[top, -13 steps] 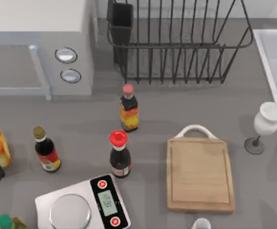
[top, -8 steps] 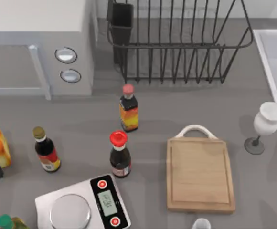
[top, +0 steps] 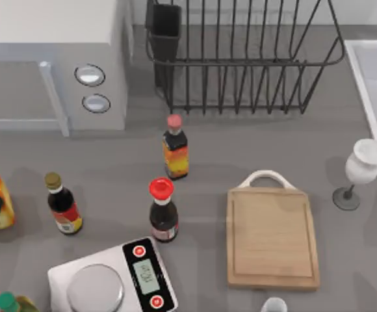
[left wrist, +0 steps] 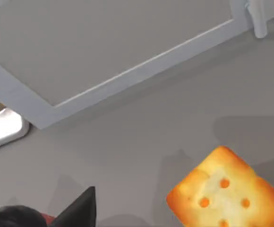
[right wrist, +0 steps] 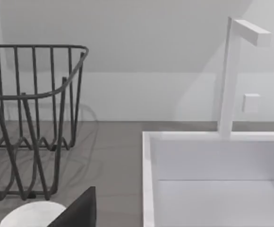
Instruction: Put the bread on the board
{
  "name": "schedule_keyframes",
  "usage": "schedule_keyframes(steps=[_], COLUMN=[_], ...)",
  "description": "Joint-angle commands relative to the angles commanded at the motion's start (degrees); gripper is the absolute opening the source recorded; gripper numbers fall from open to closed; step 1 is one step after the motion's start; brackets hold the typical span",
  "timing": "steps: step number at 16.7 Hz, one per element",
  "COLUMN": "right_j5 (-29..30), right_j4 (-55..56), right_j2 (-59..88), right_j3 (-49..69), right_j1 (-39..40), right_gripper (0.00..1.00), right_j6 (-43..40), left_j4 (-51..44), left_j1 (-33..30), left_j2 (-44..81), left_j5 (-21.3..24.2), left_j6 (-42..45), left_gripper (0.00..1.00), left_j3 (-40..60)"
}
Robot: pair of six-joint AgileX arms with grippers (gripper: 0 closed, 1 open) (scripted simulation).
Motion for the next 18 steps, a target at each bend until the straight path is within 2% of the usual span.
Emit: schedule_keyframes(steps=[5,10,14,18], right_j5=[0.0,0.0,0.0,0.0], right_j4=[0.0,0.0,0.0,0.0], right_j2=[0.0,0.0,0.0,0.0], right_j3=[0.0,0.0,0.0,0.0], right_j1=[0.0,0.0,0.0,0.0], right_gripper=[1.0,1.0,1.0,1.0], right_j6=[0.0,0.0,0.0,0.0], left_j4=[-16.26,-29.05,-34.67,-35.56], left_j1=[0.75,1.35,1.71,1.79], left_j2=[28.49,50.3,60.15,61.73], left_j5=[0.02,0.07,0.06,0.04], left_j6=[19.04,34.69,42.04,43.25], left_gripper=[1.0,1.0,1.0,1.0], left_j3=[17.8,33.06,40.67,41.96])
